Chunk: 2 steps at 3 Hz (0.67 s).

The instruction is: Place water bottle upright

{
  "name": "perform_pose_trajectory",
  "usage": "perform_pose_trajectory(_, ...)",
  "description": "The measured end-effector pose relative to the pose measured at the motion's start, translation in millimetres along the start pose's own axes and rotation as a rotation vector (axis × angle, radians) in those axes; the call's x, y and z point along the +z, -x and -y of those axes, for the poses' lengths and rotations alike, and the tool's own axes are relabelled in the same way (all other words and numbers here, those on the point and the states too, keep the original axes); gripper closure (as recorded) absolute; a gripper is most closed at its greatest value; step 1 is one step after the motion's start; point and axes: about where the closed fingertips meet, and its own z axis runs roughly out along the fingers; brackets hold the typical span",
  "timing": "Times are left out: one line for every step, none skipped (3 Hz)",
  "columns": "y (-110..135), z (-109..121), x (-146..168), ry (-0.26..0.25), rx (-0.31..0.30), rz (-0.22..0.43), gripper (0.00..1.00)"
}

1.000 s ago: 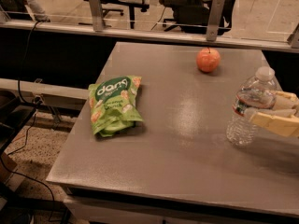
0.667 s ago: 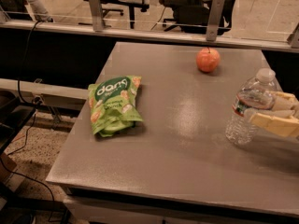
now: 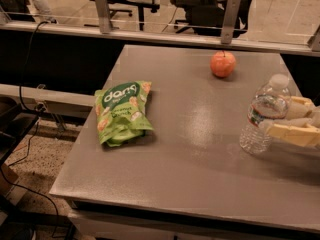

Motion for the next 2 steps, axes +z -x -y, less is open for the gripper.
perform_pose_trajectory(-2.6,1.6,2.7,0.012,0.007,-0.004,0.0)
perform_pose_trajectory(-2.6,1.5,2.8,0.012,0.007,-0.004,0.0)
